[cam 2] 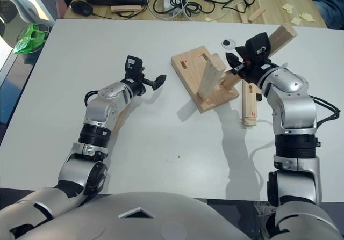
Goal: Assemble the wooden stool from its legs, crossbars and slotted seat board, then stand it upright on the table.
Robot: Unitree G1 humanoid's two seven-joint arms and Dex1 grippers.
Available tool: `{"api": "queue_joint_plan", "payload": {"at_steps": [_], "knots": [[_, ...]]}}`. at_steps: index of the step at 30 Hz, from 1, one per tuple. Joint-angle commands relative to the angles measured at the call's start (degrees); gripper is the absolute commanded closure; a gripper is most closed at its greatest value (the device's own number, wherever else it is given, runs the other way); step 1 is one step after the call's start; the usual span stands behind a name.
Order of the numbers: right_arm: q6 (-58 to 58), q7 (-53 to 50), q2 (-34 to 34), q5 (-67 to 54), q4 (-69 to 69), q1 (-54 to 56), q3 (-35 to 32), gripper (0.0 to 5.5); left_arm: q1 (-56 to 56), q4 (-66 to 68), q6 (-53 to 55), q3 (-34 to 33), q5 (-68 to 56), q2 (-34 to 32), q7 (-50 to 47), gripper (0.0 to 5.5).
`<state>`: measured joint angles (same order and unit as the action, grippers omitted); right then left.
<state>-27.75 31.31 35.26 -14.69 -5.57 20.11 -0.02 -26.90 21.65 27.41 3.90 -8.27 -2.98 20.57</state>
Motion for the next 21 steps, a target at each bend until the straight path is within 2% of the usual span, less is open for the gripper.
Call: {"api": "queue_joint_plan", "payload": {"at_steps": [1,6,9,12,15,18,21], "knots": [[1.6,-1.3,-3.4,3.5,-10.7,-1.2,1.9,4.61,-0.6,0.4,0.0,0.3,0.7,-0.8,0.1,0.25],[17.1,-6.8,-9.6,-0.9,-6.0,4.3,-7.2,5.49,-1.6,2.7,0.2,-0.9,-0.1,-0.7,0.3,0.25],[20.6,-9.1,-11.7,-2.7,0.7,8.2,-10.0,5.49,-2.4,4.6,0.7,-2.5,-1.4,-0.4,0.3,0.25],[16.5,-11.2,-14.0,-5.7,11.3,13.6,-8.8,5.49,-3.6,6.8,0.7,-4.4,-2.9,0.0,0.2,0.25],[6.4,-12.9,-17.5,-9.5,20.2,18.3,-3.1,5.49,-4.9,9.2,-1.2,-6.2,-3.8,0.8,-0.7,0.25],[-4.9,-16.0,-21.0,-12.2,27.7,18.0,2.9,5.49,-5.8,10.8,-2.9,-7.0,-4.2,1.5,-0.7,0.25],[-13.2,-17.3,-20.9,-12.5,31.6,16.5,6.2,5.49,-6.7,12.2,-4.1,-8.2,-5.1,2.0,-0.6,0.25]]}}
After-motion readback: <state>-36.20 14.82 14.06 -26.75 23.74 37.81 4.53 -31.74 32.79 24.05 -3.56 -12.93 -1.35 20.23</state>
